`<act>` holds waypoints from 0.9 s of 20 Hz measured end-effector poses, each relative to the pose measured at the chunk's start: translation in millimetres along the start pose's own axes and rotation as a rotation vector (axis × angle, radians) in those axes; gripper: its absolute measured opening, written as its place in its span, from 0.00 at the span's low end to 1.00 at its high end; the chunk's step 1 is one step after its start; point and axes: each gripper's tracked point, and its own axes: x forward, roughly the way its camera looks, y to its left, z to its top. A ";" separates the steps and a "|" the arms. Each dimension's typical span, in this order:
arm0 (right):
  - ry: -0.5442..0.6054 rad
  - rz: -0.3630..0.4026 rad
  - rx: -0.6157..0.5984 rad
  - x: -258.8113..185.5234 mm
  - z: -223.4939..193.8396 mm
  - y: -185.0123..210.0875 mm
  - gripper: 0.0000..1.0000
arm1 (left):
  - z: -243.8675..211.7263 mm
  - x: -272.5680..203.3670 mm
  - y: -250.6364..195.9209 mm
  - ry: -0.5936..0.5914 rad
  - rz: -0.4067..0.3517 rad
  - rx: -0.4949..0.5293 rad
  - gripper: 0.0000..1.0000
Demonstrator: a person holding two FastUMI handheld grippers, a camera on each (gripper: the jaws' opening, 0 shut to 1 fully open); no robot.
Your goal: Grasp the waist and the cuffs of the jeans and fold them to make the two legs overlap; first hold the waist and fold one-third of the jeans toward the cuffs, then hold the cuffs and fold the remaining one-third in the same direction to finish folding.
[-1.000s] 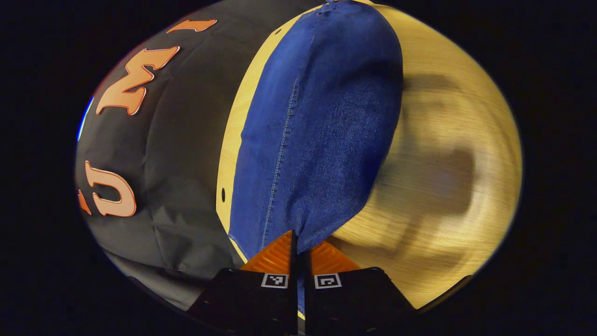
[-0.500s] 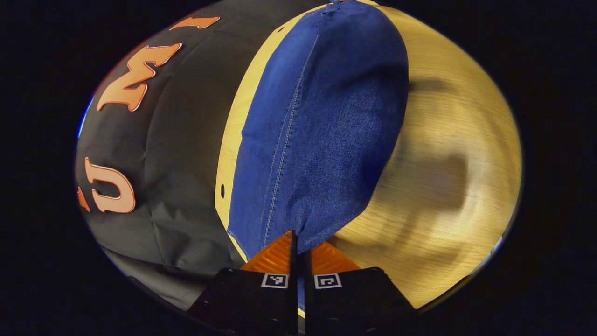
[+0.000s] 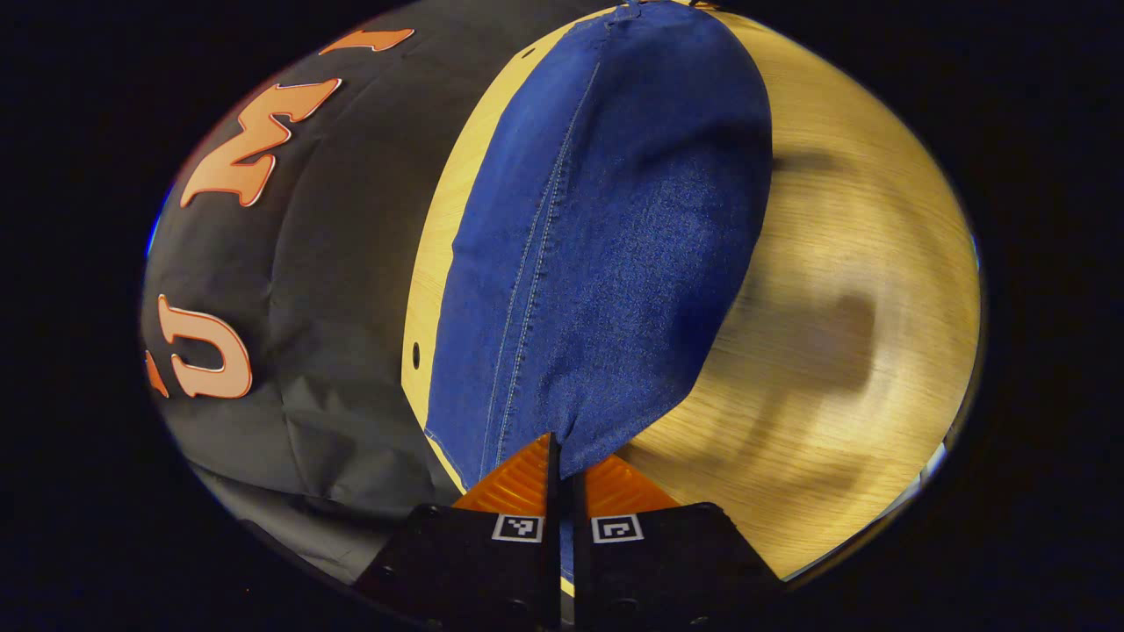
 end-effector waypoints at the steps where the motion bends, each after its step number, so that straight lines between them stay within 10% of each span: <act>1: -0.005 -0.001 -0.011 4.4 3.2 -1.6 0.97 | -0.4 0.1 0.2 0.000 -0.001 -0.001 0.06; 18: -0.038 0.123 0.004 16.4 27.1 -4.3 0.97 | -0.6 3.3 1.4 -0.011 0.005 0.001 0.06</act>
